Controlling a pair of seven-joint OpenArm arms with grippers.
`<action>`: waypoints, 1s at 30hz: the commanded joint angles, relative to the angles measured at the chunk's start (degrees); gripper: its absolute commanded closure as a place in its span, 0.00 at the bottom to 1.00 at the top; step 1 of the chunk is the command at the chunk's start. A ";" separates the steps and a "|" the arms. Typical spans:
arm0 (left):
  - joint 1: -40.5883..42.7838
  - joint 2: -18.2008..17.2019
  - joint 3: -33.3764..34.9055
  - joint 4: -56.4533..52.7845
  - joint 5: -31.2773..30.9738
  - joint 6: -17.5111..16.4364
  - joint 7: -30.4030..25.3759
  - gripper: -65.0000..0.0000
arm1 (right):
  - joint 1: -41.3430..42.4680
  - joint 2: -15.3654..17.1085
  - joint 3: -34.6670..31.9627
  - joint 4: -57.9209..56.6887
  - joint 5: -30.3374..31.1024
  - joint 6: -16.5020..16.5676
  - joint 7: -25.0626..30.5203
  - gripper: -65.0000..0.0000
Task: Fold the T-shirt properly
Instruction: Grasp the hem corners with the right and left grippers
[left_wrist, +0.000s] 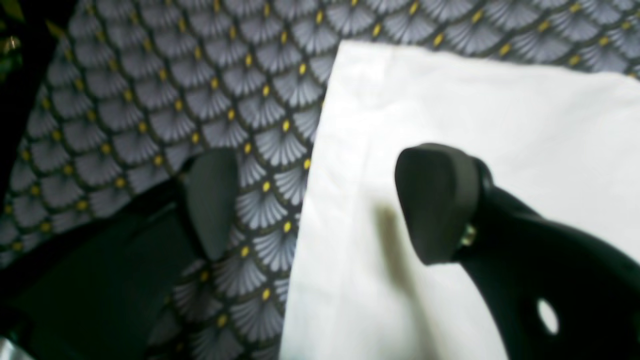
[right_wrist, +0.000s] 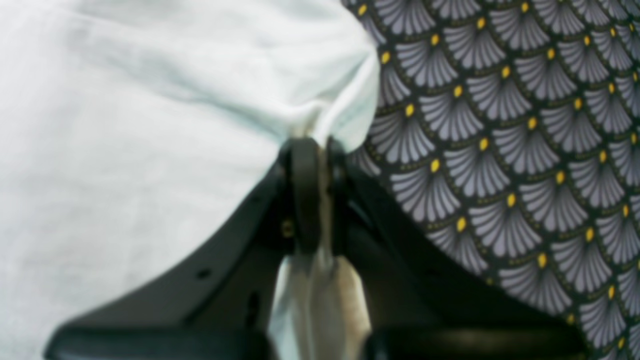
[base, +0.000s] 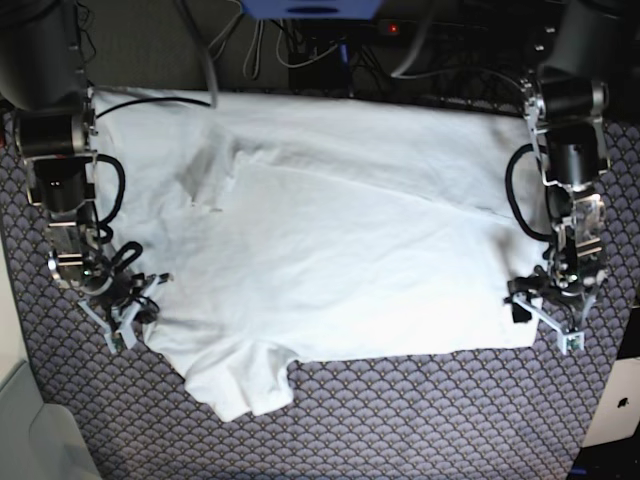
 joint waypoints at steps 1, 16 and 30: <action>-3.24 -0.86 -0.03 -1.73 -0.14 0.13 -3.48 0.21 | 1.73 0.67 0.13 0.72 0.02 -0.23 0.49 1.00; -13.70 1.17 8.06 -30.83 -0.23 0.21 -23.17 0.21 | 1.73 0.58 0.13 0.81 0.02 -0.23 0.49 1.00; -13.35 0.64 7.80 -30.83 -0.58 0.21 -22.82 1.00 | 1.99 0.85 0.66 3.09 0.28 0.21 0.49 1.00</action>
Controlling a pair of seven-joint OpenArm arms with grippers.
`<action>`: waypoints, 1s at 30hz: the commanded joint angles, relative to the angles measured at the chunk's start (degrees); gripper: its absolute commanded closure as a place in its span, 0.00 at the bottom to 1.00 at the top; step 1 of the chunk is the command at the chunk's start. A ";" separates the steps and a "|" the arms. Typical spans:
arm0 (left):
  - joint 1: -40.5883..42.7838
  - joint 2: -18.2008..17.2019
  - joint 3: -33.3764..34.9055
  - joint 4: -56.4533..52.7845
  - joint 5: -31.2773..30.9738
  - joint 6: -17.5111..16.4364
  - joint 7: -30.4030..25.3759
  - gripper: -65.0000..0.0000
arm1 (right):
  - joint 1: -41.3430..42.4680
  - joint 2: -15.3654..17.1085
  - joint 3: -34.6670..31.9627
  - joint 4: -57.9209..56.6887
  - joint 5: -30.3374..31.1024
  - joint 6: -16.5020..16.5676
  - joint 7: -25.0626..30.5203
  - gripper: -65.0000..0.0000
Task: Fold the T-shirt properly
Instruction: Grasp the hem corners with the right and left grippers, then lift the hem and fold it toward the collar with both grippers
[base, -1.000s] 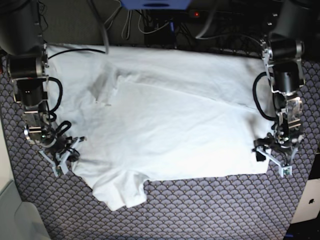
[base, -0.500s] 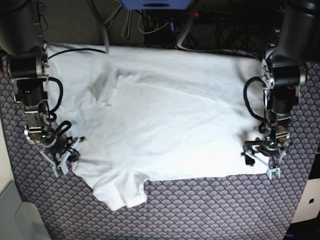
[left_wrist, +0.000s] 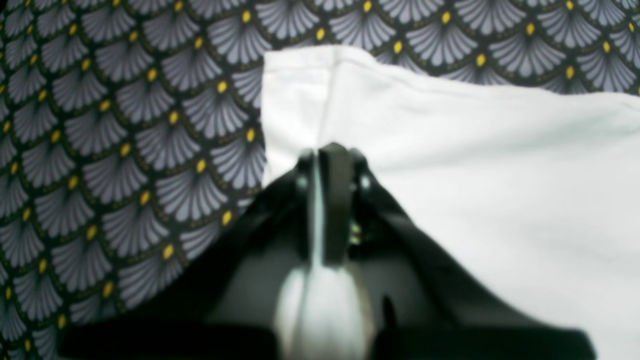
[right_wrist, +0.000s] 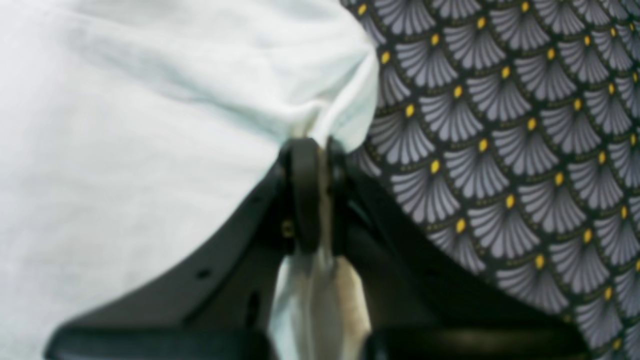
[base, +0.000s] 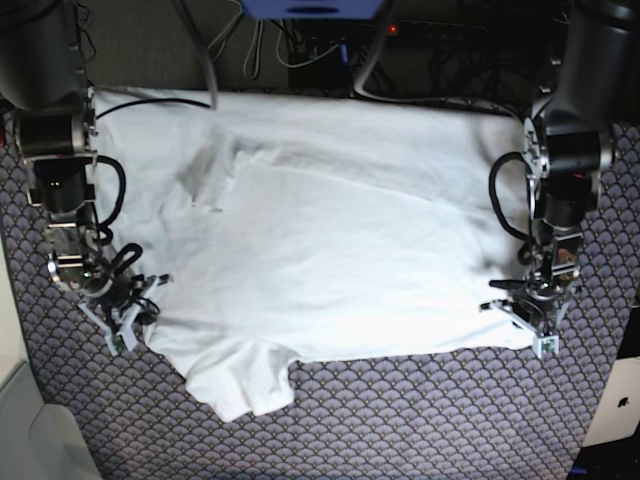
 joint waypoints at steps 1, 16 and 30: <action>-1.30 -0.48 -0.09 0.29 0.19 0.11 0.80 0.97 | 1.90 0.80 0.31 2.79 0.63 -0.03 2.02 1.00; 2.65 -1.27 -2.82 19.28 -0.08 0.11 13.99 0.99 | -6.28 1.42 9.81 15.54 0.54 -0.03 1.58 1.00; 16.19 -1.00 -8.01 48.03 -0.08 0.11 26.39 0.99 | -7.15 2.39 10.16 15.63 0.63 0.06 1.85 1.00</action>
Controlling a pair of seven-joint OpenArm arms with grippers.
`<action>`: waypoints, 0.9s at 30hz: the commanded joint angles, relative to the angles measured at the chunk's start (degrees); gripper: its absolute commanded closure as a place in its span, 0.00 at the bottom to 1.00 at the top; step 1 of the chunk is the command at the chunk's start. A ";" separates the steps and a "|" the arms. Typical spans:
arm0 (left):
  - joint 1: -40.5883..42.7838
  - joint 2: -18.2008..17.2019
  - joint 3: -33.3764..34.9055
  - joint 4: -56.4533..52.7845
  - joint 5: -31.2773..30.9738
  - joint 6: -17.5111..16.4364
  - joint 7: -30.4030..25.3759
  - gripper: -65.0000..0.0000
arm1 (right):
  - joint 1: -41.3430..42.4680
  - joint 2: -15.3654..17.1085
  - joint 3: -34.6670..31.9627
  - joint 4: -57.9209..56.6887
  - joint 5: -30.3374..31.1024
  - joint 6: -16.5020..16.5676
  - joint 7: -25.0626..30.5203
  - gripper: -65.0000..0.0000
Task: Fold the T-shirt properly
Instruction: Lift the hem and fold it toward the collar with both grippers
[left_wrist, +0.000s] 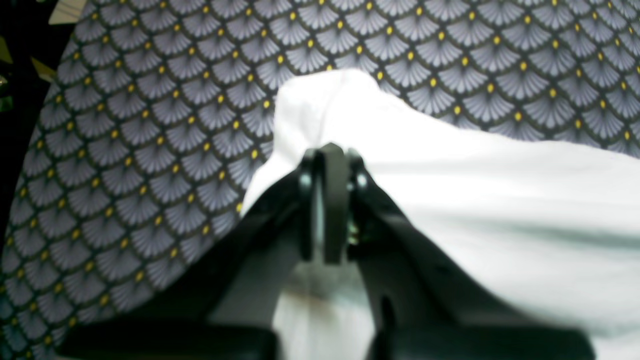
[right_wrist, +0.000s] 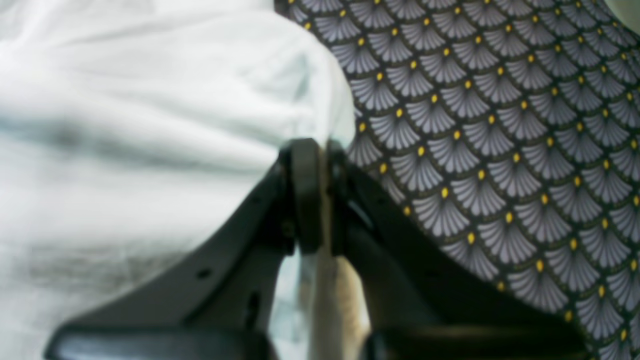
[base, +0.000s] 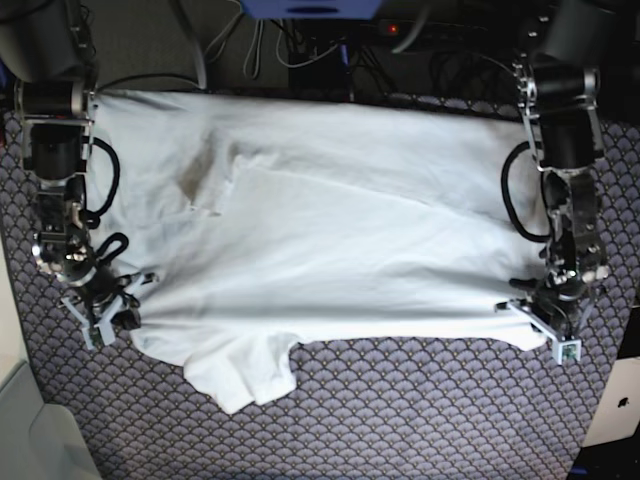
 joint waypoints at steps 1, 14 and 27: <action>-0.66 -0.83 -0.44 3.19 0.25 0.59 -1.11 0.99 | 1.65 1.29 0.48 1.03 0.33 -1.06 1.52 1.00; 8.05 2.25 -5.28 15.85 0.34 0.15 3.11 0.99 | -20.06 1.03 8.04 31.97 0.33 3.34 -1.21 1.00; 17.63 3.48 -5.89 28.86 0.25 0.15 7.42 0.99 | -34.30 -0.20 12.87 50.52 0.33 3.34 -2.17 1.00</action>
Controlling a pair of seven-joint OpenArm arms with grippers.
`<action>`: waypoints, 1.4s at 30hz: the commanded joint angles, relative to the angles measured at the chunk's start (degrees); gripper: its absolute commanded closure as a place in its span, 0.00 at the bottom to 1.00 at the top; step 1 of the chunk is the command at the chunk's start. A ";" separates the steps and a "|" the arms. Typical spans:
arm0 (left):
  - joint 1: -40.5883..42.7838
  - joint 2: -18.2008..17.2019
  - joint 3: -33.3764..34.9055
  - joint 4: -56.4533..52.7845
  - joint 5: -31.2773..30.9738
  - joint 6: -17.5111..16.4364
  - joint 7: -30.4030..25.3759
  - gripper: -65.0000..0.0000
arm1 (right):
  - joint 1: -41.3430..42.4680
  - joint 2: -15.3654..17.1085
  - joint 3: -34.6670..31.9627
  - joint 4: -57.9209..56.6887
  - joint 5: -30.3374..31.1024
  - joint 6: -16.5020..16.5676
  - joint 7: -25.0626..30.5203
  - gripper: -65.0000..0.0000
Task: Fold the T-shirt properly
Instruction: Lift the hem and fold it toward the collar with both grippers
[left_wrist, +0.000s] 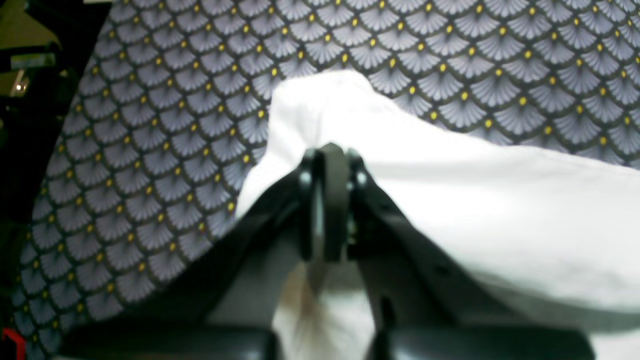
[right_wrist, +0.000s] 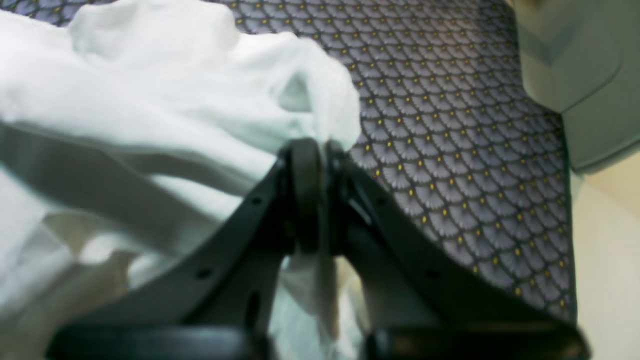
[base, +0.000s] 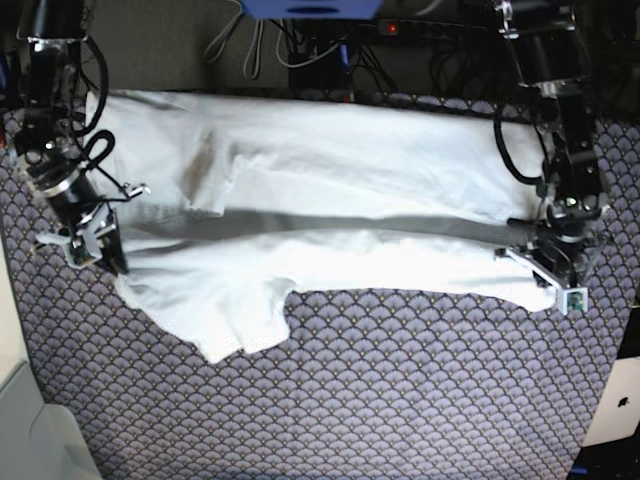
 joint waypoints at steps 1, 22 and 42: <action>0.06 -0.56 -1.09 2.22 -0.10 0.10 -1.12 0.99 | -0.37 0.94 0.63 1.70 0.78 -0.38 1.63 1.00; 10.35 -0.03 -5.92 9.96 -0.10 0.01 -0.95 0.99 | -11.79 1.29 11.09 4.95 6.24 6.79 1.45 1.00; 14.83 -0.03 -5.49 8.99 -0.01 0.01 1.07 0.98 | -18.74 0.85 10.74 4.78 6.32 6.79 1.63 1.00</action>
